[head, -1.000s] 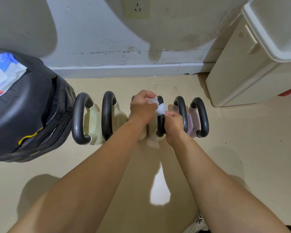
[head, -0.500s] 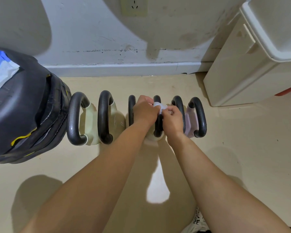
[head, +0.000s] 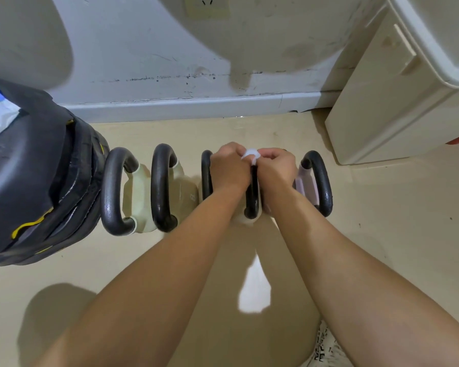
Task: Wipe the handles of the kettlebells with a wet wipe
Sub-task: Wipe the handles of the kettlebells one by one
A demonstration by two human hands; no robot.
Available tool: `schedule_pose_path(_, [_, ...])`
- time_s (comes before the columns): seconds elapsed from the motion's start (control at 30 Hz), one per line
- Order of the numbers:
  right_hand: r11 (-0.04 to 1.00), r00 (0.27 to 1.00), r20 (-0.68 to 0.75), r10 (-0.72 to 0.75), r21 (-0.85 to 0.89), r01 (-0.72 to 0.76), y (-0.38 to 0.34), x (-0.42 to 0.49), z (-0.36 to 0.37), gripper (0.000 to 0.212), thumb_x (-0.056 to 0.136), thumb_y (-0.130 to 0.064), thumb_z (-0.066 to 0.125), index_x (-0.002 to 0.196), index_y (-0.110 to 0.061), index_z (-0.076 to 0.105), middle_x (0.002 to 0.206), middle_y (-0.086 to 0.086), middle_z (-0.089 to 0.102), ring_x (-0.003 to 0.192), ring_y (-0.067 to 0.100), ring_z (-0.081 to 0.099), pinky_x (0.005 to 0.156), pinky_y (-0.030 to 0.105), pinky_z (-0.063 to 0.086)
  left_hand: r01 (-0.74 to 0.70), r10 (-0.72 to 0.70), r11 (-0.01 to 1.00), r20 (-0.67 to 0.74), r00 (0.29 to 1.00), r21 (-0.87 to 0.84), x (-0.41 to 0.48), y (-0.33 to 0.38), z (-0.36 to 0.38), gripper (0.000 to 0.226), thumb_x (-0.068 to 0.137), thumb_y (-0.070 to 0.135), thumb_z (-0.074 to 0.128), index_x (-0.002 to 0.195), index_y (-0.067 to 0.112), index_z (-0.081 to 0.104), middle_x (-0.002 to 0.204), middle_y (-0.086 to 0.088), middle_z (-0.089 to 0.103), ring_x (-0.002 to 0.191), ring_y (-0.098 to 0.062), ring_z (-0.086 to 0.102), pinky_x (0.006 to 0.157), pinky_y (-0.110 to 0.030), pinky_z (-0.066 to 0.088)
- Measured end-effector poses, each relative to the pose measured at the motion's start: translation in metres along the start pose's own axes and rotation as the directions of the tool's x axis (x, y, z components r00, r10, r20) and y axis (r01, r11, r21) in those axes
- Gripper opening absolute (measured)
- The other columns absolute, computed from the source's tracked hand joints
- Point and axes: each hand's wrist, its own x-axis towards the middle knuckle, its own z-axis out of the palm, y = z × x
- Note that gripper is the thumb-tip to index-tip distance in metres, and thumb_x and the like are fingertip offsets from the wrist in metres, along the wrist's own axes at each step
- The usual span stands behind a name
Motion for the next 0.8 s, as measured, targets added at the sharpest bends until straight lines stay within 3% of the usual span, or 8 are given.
schedule_pose_path(0.07, [0.996,0.998,0.027,-0.063,-0.058,0.064,-0.004,-0.003,-0.001,0.007,0.075,-0.019,0.072,0.080,-0.017,0.076,0.079,0.006,0.077,0.080,0.023,0.075,0.076,0.044,0.064,-0.022,0.022,1.000,-0.009,1.000,-0.002,0.004,-0.001,-0.001,0.013,0.082,0.028,0.071,0.081,0.016,0.071,0.082,0.001,0.071,0.082,-0.018,0.066,0.075,-0.024,0.051])
schedule_pose_path(0.17, [0.975,0.982,0.062,-0.178,-0.124,0.185,0.001,-0.015,-0.011,0.027,0.082,-0.030,0.065,0.071,-0.007,0.073,0.075,0.015,0.072,0.066,0.021,0.065,0.068,0.039,0.056,-0.122,0.123,0.989,-0.015,0.992,0.080,-0.007,-0.006,-0.005,0.016,0.090,0.026,0.067,0.078,0.017,0.075,0.084,0.005,0.073,0.078,-0.009,0.063,0.071,-0.002,0.035])
schedule_pose_path(0.3, [0.972,0.978,0.101,-0.181,-0.132,0.194,0.013,-0.021,-0.024,0.018,0.089,-0.022,0.069,0.074,-0.017,0.078,0.066,-0.004,0.074,0.067,0.006,0.069,0.072,0.029,0.059,-0.114,0.112,0.990,0.026,0.993,0.078,-0.022,-0.015,-0.010,0.015,0.093,0.022,0.063,0.087,0.017,0.077,0.083,0.011,0.067,0.076,-0.002,0.056,0.073,-0.007,0.035])
schedule_pose_path(0.4, [0.977,0.985,0.049,-0.163,-0.131,0.169,0.002,-0.006,-0.011,0.012,0.086,-0.019,0.069,0.078,-0.017,0.077,0.074,0.001,0.076,0.080,0.019,0.074,0.082,0.043,0.062,-0.103,0.104,0.994,-0.022,0.994,0.044,-0.010,-0.004,-0.009,0.018,0.089,0.017,0.067,0.074,0.017,0.076,0.078,0.009,0.071,0.078,-0.005,0.060,0.075,-0.005,0.038])
schedule_pose_path(0.5, [0.969,0.992,0.018,-0.127,-0.210,0.128,-0.014,0.006,-0.001,0.012,0.090,-0.014,0.066,0.089,-0.014,0.078,0.089,0.003,0.077,0.091,0.021,0.072,0.085,0.038,0.061,0.001,-0.001,1.000,-0.025,1.000,0.010,0.005,0.008,-0.007,0.013,0.087,0.016,0.065,0.081,0.017,0.077,0.085,0.003,0.073,0.084,-0.016,0.064,0.075,-0.022,0.048])
schedule_pose_path(0.63, [0.974,0.990,0.048,-0.133,-0.181,0.139,-0.003,-0.005,-0.008,0.009,0.087,-0.019,0.070,0.083,-0.017,0.077,0.081,0.000,0.076,0.084,0.017,0.073,0.083,0.039,0.062,-0.031,0.030,0.999,-0.030,0.999,-0.022,-0.012,0.000,-0.011,0.014,0.090,0.017,0.066,0.080,0.015,0.075,0.080,0.010,0.066,0.079,-0.002,0.060,0.078,-0.017,0.045])
schedule_pose_path(0.7, [0.964,0.982,0.048,-0.184,-0.185,0.190,0.011,-0.019,-0.017,0.008,0.089,-0.023,0.072,0.085,-0.018,0.076,0.080,-0.004,0.076,0.081,0.009,0.072,0.080,0.024,0.059,-0.020,0.020,0.997,-0.002,1.000,-0.070,-0.033,-0.012,-0.011,0.012,0.091,0.016,0.064,0.083,0.016,0.074,0.081,0.012,0.068,0.074,0.005,0.060,0.079,-0.010,0.045])
schedule_pose_path(0.8, [0.949,0.965,-0.004,-0.261,-0.182,0.256,0.032,-0.042,-0.027,0.005,0.089,-0.021,0.074,0.085,-0.020,0.076,0.076,-0.011,0.074,0.072,-0.004,0.067,0.068,0.005,0.048,-0.004,0.001,0.996,-0.032,0.999,-0.092,-0.055,-0.030,-0.008,0.011,0.089,0.017,0.067,0.095,0.015,0.076,0.094,0.004,0.073,0.087,-0.007,0.066,0.088,-0.019,0.049])
